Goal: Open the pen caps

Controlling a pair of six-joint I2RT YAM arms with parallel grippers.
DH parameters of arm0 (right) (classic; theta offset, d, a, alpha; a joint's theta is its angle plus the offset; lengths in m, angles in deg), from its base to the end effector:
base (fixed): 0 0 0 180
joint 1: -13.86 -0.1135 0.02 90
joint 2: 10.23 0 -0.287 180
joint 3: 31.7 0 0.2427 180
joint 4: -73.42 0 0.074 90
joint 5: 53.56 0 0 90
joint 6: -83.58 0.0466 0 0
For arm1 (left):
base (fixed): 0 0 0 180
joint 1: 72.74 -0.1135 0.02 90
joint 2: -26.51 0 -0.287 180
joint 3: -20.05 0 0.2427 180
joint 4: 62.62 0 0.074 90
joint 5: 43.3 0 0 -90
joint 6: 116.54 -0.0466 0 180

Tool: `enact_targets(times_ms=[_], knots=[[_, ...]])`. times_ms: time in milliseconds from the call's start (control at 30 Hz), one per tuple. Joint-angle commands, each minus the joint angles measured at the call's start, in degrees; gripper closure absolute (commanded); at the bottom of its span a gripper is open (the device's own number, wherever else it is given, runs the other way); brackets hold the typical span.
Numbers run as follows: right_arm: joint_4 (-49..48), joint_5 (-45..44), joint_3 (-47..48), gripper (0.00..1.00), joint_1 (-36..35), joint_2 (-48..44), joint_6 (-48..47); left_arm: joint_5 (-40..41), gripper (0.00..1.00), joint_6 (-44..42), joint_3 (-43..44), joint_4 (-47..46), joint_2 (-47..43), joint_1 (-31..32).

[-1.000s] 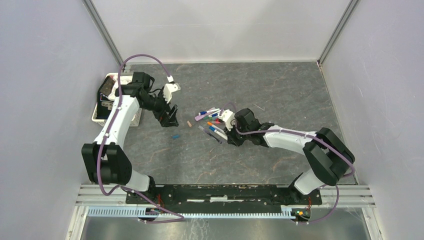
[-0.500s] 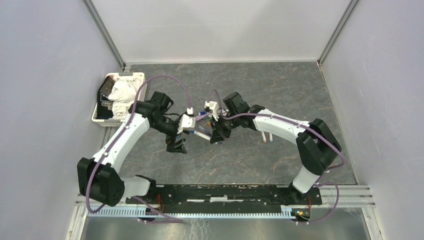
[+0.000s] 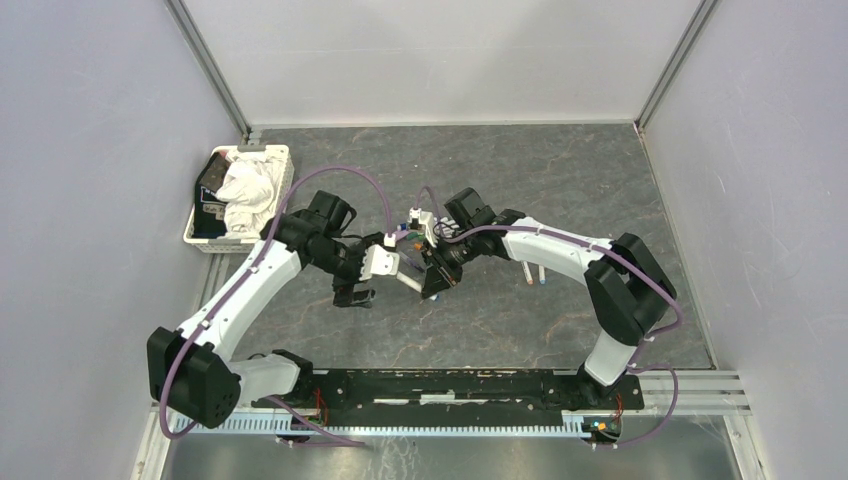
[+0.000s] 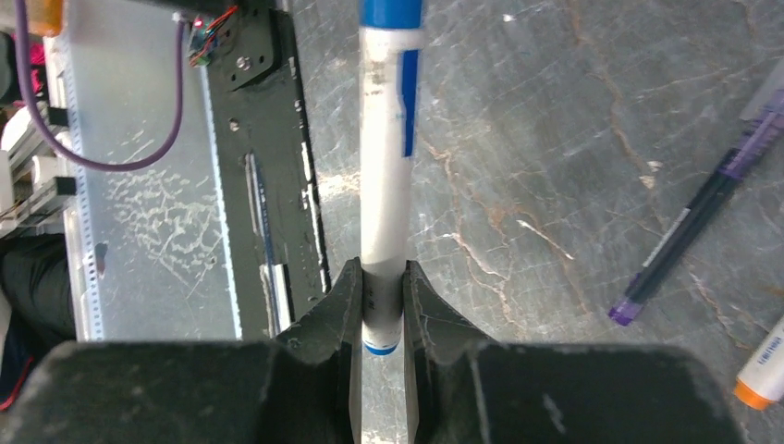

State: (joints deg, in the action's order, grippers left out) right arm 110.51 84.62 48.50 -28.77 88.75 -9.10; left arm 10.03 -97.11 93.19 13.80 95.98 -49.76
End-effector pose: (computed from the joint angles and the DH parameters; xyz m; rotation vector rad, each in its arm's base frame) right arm 0.2366 0.2650 0.2319 -1.3064 2.2205 1.3402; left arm 0.1683 -0.1016 0.2914 1.9441 1.6515 -0.6166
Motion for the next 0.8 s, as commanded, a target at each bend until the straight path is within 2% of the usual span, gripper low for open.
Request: enact_targets(times_ms=[0,233,433,767], knots=[[0.54,7.48,2.27,1.0,-1.74,-0.28,-0.98,1.48,0.08,-0.29,0.46,-7.96,-0.25,0.09],[1.15,5.96,2.24,1.0,-1.74,0.06,-1.1,-3.55,0.08,0.23,6.19,-0.8,0.13,0.06],[-0.86,8.15,2.67,1.0,-1.82,0.07,0.99,-2.25,0.09,-2.65,3.69,0.98,0.34,0.11],[-1.68,11.22,4.45,1.0,-1.78,0.14,2.24,-0.27,0.38,-1.56,2.2,-1.07,1.06,2.87]])
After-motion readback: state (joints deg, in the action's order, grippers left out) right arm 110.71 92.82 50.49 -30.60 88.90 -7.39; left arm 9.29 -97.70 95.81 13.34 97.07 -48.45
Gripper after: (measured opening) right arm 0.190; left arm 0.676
